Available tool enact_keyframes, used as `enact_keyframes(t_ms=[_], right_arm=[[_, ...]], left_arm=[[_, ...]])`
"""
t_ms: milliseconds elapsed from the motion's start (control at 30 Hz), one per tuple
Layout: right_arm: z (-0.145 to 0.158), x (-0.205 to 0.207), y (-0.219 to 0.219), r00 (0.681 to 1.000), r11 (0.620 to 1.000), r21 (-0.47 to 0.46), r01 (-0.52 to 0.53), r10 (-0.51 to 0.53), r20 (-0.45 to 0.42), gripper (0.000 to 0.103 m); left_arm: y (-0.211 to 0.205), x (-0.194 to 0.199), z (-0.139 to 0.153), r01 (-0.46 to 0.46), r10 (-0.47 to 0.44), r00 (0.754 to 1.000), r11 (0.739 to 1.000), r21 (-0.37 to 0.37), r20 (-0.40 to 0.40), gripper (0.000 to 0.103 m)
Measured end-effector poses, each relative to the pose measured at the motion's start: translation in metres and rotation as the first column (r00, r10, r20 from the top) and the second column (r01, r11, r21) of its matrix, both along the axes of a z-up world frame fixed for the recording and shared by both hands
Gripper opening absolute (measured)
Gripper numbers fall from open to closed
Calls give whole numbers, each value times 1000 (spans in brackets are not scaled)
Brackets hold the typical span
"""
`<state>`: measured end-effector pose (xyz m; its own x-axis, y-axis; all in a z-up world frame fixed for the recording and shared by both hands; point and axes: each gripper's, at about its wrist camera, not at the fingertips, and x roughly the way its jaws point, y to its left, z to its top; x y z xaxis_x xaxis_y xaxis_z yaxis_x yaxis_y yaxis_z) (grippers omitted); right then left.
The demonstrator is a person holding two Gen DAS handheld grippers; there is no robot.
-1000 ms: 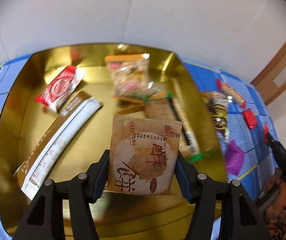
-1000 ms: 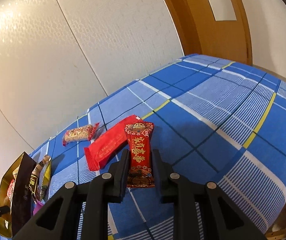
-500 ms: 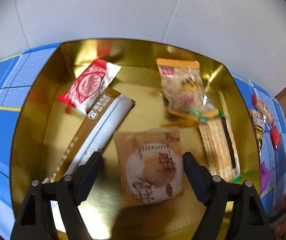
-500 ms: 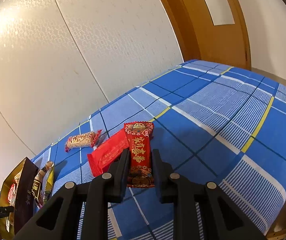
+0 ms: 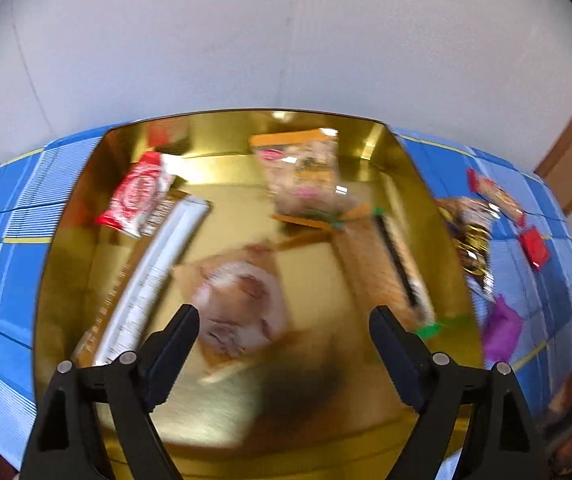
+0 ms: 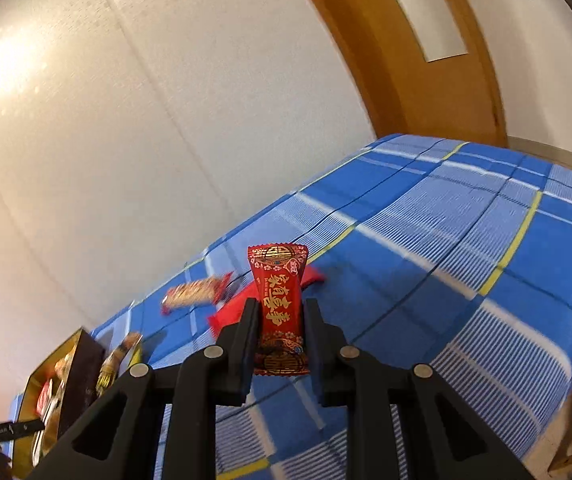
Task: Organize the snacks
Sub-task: 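Carry the red-and-gold candy bar into the tray and open the right tool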
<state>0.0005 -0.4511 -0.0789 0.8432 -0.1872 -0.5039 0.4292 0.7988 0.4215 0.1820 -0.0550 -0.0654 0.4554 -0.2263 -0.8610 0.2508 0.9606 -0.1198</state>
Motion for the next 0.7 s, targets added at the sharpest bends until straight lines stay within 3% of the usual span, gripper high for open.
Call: enact_keyframes(t_ms=[167, 333, 533, 700], right_arm=[[4, 9, 35, 994, 992, -59, -107, 106, -16, 22], [9, 18, 75, 968, 967, -46, -251, 250, -25, 22], [19, 37, 138, 897, 897, -26, -441, 440, -35, 22], [29, 63, 193, 814, 814, -46, -579, 575, -77, 22]], left_arm=[[-12, -18, 0, 50, -52, 998, 997, -67, -27, 87], [-25, -29, -4, 81, -84, 996, 994, -76, -31, 87], [-21, -47, 2, 122, -121, 992, 991, -51, 17, 87], [-13, -61, 6, 143, -141, 989, 989, -40, 48, 87]])
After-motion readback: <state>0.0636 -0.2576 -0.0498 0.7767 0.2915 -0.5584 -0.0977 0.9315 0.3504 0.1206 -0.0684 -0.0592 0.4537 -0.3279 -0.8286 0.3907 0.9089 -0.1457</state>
